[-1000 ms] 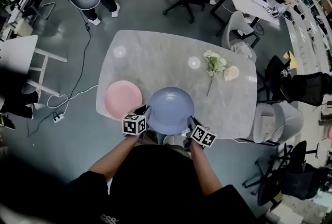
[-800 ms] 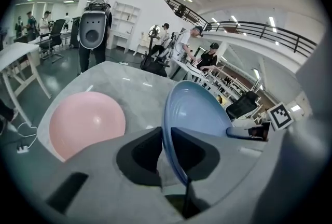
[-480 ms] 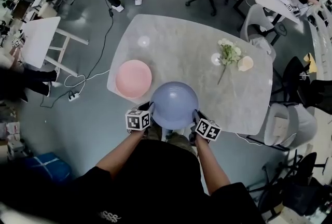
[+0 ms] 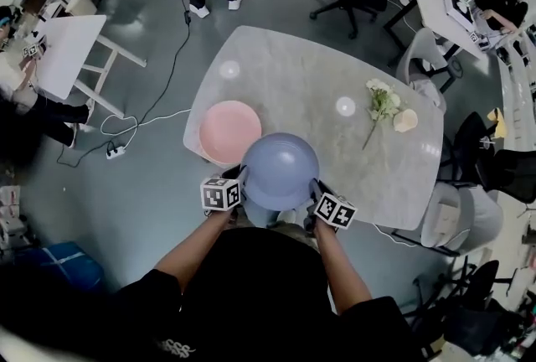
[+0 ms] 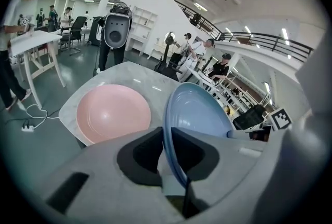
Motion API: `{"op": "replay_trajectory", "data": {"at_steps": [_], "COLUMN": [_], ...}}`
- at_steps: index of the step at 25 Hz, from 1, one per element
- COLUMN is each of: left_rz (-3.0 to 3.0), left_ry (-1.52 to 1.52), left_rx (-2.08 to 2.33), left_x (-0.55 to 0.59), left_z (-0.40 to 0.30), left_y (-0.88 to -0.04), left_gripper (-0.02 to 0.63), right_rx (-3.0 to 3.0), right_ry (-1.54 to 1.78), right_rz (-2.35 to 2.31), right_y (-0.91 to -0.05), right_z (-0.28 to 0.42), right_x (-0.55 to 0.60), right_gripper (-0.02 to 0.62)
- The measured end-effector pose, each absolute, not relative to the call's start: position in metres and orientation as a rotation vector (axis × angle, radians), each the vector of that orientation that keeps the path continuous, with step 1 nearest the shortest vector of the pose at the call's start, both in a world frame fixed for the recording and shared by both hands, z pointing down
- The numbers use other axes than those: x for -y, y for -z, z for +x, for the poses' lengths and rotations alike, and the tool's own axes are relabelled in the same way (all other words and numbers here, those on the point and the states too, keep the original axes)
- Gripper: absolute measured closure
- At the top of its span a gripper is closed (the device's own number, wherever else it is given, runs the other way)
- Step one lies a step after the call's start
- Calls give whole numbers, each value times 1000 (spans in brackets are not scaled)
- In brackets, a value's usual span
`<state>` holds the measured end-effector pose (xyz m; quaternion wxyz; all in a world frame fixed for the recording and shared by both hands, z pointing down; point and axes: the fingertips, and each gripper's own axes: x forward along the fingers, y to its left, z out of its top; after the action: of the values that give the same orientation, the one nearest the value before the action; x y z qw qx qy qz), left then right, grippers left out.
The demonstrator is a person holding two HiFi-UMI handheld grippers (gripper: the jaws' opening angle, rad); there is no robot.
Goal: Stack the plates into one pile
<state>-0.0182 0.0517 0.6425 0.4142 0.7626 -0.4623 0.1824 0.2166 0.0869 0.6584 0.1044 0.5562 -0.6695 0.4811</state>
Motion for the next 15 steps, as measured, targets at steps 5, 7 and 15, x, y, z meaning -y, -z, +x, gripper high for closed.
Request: {"op": "replay_trajectory", "data": {"at_steps": [5, 7, 15], "left_rz": [1899, 1905, 1934], "left_ry": [-433, -448, -483], "left_rx": [1121, 1096, 1012], "left_x": [-23, -11, 30], "left_z": [-80, -100, -166], "left_y": [-651, -654, -673], "left_gripper": [548, 547, 541], "right_rx": [1959, 1936, 1865], "right_ry": [-1409, -1403, -1392], "right_rz": [1658, 1675, 1694], "right_y": [-659, -660, -675], "right_z": [156, 135, 66], "right_x": [-58, -49, -16], "right_gripper": [552, 552, 552]}}
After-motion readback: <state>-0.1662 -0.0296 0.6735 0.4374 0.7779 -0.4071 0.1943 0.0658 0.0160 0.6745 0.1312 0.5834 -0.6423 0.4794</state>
